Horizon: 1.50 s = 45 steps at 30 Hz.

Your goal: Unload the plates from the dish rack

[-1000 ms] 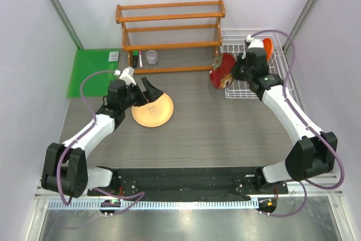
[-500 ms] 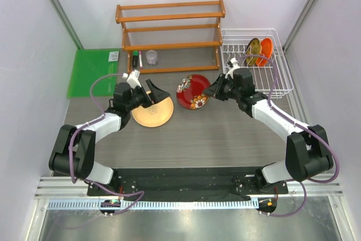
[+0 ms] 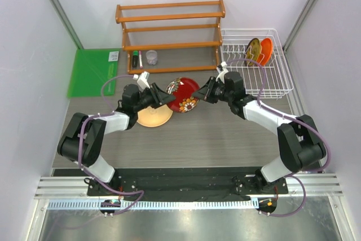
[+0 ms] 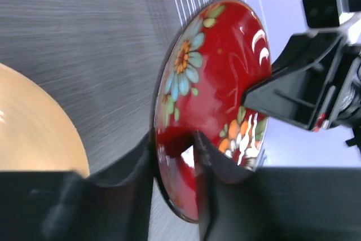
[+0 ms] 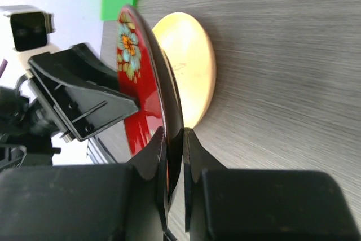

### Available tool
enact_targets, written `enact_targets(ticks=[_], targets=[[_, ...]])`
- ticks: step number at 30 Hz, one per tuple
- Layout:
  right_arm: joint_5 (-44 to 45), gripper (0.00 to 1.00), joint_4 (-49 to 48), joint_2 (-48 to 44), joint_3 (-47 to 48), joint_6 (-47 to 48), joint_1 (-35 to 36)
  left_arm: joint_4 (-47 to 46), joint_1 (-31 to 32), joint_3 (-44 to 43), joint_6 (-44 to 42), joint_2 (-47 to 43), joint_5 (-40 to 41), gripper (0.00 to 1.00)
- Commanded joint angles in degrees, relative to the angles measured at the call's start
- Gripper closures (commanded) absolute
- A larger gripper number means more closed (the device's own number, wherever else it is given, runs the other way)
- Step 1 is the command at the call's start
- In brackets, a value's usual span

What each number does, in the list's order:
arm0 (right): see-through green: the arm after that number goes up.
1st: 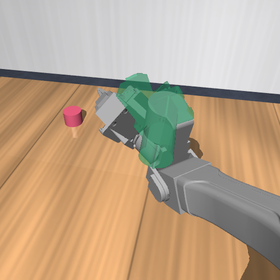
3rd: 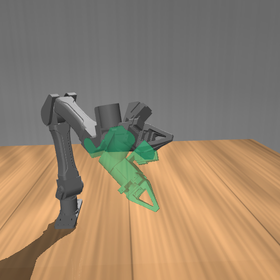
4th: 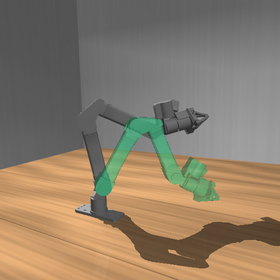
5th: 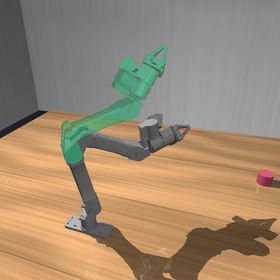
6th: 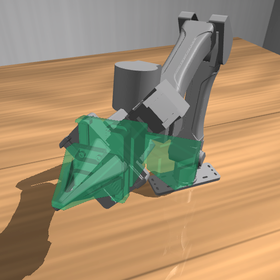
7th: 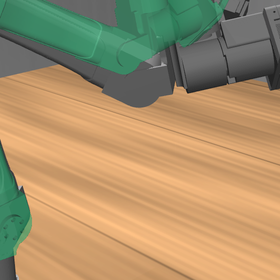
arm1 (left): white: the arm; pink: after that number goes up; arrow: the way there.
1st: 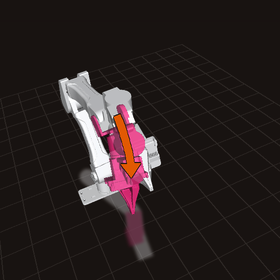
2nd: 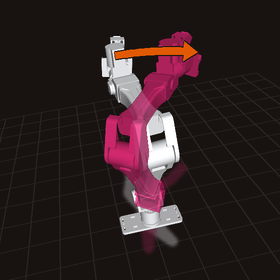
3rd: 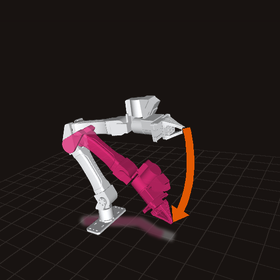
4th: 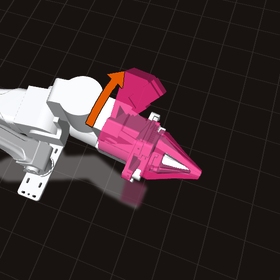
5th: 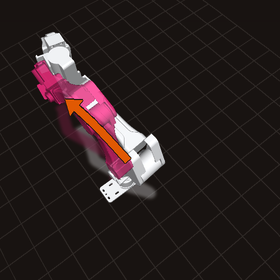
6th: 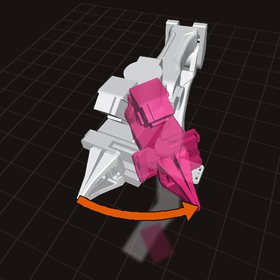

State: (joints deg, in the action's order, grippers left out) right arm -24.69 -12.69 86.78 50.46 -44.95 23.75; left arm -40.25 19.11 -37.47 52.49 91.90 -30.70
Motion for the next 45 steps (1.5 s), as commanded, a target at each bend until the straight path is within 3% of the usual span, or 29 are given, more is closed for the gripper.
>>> enact_targets(ticks=[1, 3, 8, 11, 12, 15, 24, 30, 35, 45], targets=[[-4.7, 0.99, -11.1, -0.7, 1.0, -4.7, 0.3, -3.4, 0.4, -1.6, 0.2, 0.9, 0.5, 0.85], [-5.9, 0.99, -11.4, -0.3, 1.4, -4.9, 0.4, -3.0, 0.5, -1.7, 0.0, 1.0, 0.7, 0.99], [-7.2, 0.96, -11.6, 0.9, 2.1, -4.5, 0.4, -2.6, 0.4, -1.5, -0.4, 0.1, 1.3, 1.0], [-6.1, 0.69, -7.8, 0.8, 3.1, -2.3, 0.3, 0.0, 0.4, -1.3, -2.1, -2.1, 2.9, 1.0], [-4.4, 0.53, -6.3, 0.6, 3.4, -1.2, 0.2, 1.5, 0.4, -1.3, -3.1, -3.1, 4.2, 1.0], [0.3, 0.41, -0.1, -0.5, 5.3, 3.2, 0.2, 7.3, 0.4, -1.4, -6.4, -6.9, 7.8, 1.0], [8.9, 0.34, 11.3, -3.3, 8.9, 11.6, -3.3, 26.2, 0.3, -3.5, -15.7, -19.8, 21.4, 1.0], [11.2, 0.34, 17.3, -5.0, 12.0, 15.8, -8.3, 31.9, -1.0, -1.9, -18.3, -24.4, 28.3, 1.0], [11.0, 0.34, 20.7, -5.3, 15.5, 18.3, -12.7, 32.6, -3.1, 1.2, -18.7, -26.0, 32.5, 1.0], [11.8, 0.34, 25.1, -2.5, 23.4, 20.5, -19.3, 27.1, -5.9, 6.4, -16.0, -22.0, 31.0, 1.0]])
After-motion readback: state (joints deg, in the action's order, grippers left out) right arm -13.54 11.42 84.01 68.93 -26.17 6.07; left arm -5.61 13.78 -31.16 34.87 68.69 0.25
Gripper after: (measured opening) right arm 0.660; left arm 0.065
